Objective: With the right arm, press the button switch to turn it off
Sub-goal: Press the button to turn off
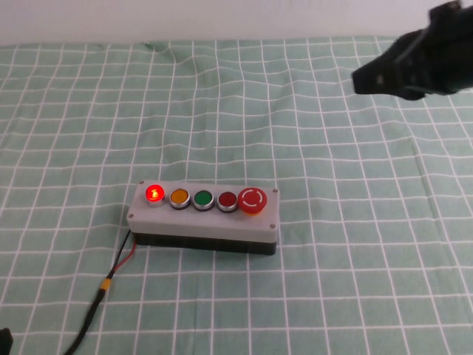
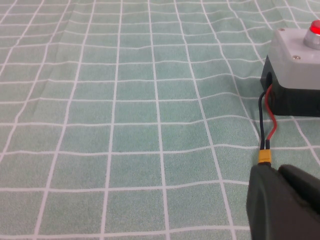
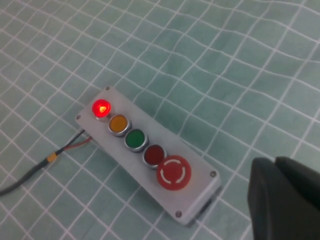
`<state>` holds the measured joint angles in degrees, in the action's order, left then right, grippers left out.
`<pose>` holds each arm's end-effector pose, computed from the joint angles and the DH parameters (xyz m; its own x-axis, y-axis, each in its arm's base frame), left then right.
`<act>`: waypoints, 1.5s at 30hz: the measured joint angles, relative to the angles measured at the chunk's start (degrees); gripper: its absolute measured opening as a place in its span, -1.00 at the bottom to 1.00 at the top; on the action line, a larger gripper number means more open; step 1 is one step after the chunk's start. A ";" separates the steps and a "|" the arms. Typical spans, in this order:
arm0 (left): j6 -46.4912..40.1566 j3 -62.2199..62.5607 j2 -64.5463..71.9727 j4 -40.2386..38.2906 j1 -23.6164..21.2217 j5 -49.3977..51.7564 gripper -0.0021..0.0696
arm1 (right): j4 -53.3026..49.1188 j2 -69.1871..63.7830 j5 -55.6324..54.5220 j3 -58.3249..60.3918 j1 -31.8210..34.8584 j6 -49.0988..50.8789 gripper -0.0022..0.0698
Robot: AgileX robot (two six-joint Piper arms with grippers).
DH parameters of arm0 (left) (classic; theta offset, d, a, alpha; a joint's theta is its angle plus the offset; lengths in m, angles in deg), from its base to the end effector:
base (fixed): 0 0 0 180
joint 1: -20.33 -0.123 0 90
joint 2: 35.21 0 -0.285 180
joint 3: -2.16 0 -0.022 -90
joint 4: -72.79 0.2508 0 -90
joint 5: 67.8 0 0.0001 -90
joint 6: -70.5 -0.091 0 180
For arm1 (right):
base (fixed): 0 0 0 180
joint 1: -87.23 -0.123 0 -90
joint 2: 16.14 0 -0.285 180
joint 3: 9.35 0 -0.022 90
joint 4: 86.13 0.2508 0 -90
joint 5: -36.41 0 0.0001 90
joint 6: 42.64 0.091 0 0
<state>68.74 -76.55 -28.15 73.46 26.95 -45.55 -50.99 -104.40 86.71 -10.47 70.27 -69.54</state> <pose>0.0519 -0.0056 0.1702 -0.3024 0.0769 -0.9501 0.1238 0.9915 0.0409 0.2767 0.1266 0.3880 -0.6085 -0.2296 -0.7596 -0.6070 0.7512 0.2593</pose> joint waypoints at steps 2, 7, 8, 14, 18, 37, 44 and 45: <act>0.00 0.00 0.00 0.00 0.00 0.00 -0.95 | -2.40 -3.61 0.14 -3.84 -3.08 1.12 -0.98; 0.00 0.00 0.00 0.00 0.00 0.00 -0.95 | -11.94 -11.96 1.71 -13.51 -11.86 6.30 -0.98; 0.00 0.00 0.00 0.00 0.00 0.00 -0.95 | -13.29 -13.37 2.17 -15.19 -13.14 6.96 -0.98; 0.00 0.00 0.00 0.00 0.00 0.00 -0.95 | -19.16 -24.08 6.00 -27.90 -20.78 9.74 -0.98; 0.00 0.00 0.00 0.00 0.00 0.00 -0.95 | -19.65 -30.82 7.64 -35.41 -24.65 9.96 -0.98; 0.00 0.00 0.00 0.00 0.00 0.00 -0.95 | -23.02 -52.55 8.69 -50.47 -29.55 10.10 -0.98; 0.00 0.00 0.00 0.00 0.00 0.00 -0.95 | -24.11 -53.51 9.76 -52.17 -29.55 13.12 -0.98; 0.00 0.00 0.00 0.00 0.00 0.00 -0.95 | -24.43 -53.40 9.91 -52.63 -29.66 13.65 -0.98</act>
<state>68.74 -76.55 -28.15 73.46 26.95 -45.55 -75.42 -157.79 96.62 -63.10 40.61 -55.89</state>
